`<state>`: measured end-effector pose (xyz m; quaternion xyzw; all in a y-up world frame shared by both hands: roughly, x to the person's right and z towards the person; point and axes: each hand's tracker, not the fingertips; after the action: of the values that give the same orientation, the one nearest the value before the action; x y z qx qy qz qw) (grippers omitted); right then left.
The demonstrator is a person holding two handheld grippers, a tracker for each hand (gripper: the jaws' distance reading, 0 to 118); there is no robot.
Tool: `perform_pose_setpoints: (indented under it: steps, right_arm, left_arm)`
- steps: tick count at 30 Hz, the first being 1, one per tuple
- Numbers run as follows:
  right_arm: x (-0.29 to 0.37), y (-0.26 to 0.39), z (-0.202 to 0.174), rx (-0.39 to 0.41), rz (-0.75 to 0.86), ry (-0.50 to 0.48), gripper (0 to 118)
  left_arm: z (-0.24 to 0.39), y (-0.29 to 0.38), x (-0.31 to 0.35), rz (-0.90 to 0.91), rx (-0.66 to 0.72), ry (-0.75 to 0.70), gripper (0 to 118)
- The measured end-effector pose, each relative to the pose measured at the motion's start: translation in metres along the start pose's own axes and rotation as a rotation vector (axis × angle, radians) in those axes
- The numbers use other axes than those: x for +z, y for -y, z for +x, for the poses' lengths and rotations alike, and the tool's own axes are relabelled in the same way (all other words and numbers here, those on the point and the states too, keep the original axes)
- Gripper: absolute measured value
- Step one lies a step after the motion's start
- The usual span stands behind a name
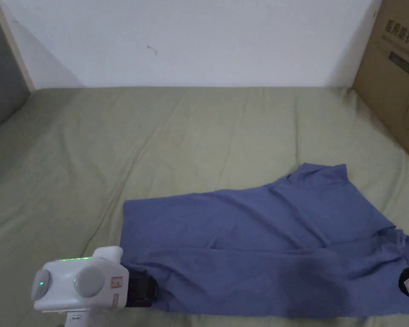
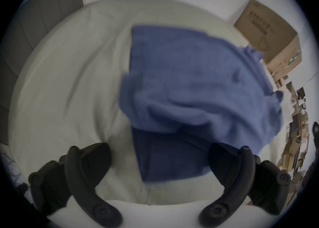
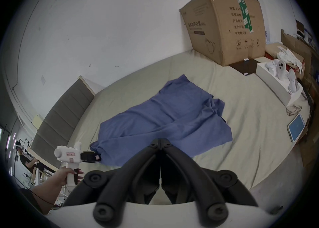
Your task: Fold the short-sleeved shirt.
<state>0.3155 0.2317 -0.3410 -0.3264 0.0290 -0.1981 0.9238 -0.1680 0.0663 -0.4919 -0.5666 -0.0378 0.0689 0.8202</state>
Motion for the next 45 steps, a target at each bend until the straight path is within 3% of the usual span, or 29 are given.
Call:
perform_pose_setpoints:
  steps: [2, 7, 8, 10, 11, 12, 15, 20, 21, 23, 24, 29, 31, 34, 35, 36, 38, 40, 42, 45]
  right_arm:
    - [-0.002, 0.000, 0.005, -0.026, -0.013, 0.002, 0]
    - [-0.005, 0.002, 0.020, -0.095, -0.021, -0.007, 0]
    - [-0.007, 0.002, 0.025, -0.108, -0.023, -0.009, 0]
    - [-0.010, 0.003, 0.036, -0.129, -0.029, -0.002, 0]
    - [-0.013, 0.002, 0.044, -0.142, -0.035, 0.014, 0]
    - [-0.016, 0.000, 0.053, -0.153, -0.037, 0.038, 0]
    - [-0.029, -0.011, 0.090, -0.188, -0.037, 0.114, 0]
    - [-0.080, -0.041, 0.151, -0.312, -0.179, 0.168, 0]
    - [-0.095, -0.047, 0.163, -0.328, -0.248, 0.165, 19]
    - [-0.122, -0.051, 0.179, -0.372, -0.358, 0.158, 100]
    - [-0.133, -0.052, 0.185, -0.386, -0.390, 0.177, 118]
    - [-0.174, -0.054, 0.198, -0.320, -0.499, 0.275, 118]
    - [-0.181, -0.051, 0.188, -0.266, -0.536, 0.238, 117]
    - [-0.186, -0.045, 0.171, -0.174, -0.557, 0.261, 113]
    - [-0.186, -0.044, 0.164, -0.131, -0.546, 0.267, 107]
    - [-0.186, -0.043, 0.158, -0.092, -0.540, 0.286, 92]
    - [-0.182, -0.042, 0.142, 0.007, -0.527, 0.329, 58]
    - [-0.180, -0.041, 0.134, 0.048, -0.540, 0.284, 14]
    - [-0.174, -0.041, 0.126, 0.010, -0.532, 0.211, 10]
    - [-0.163, -0.045, 0.117, 0.052, -0.512, 0.204, 10]
  left_arm:
    - [0.007, 0.001, -0.018, -0.002, -0.057, -0.040, 118]
    - [0.010, 0.012, -0.002, 0.081, -0.007, -0.069, 118]
    - [0.010, 0.017, 0.004, 0.095, -0.009, -0.078, 112]
    - [0.011, 0.020, 0.020, 0.147, -0.018, -0.125, 77]
    - [0.011, 0.024, 0.031, 0.194, -0.014, -0.117, 49]
    - [0.012, 0.029, 0.041, 0.224, -0.011, -0.107, 6]
    - [0.009, 0.032, 0.057, 0.220, 0.007, 0.030, 4]
    - [0.024, 0.031, 0.088, 0.276, -0.124, -0.025, 4]
    - [0.025, 0.027, 0.092, 0.272, -0.116, -0.020, 4]
    - [0.026, 0.025, 0.098, 0.271, -0.113, -0.008, 4]
    - [0.026, 0.025, 0.099, 0.269, -0.107, -0.001, 4]
    - [0.023, 0.024, 0.094, 0.268, -0.094, -0.008, 4]
    - [0.022, 0.024, 0.089, 0.249, -0.090, -0.009, 4]
    - [0.019, 0.024, 0.080, 0.216, -0.074, -0.005, 4]
    - [0.017, 0.024, 0.078, 0.211, -0.060, 0.000, 4]
    - [0.015, 0.024, 0.078, 0.207, -0.038, 0.008, 4]
    - [0.011, 0.024, 0.075, 0.202, -0.010, 0.013, 4]
    - [0.009, 0.025, 0.076, 0.205, 0.001, 0.015, 4]
    - [0.006, 0.025, 0.077, 0.205, 0.010, 0.024, 4]
    - [0.004, 0.021, 0.086, 0.214, 0.006, 0.033, 4]
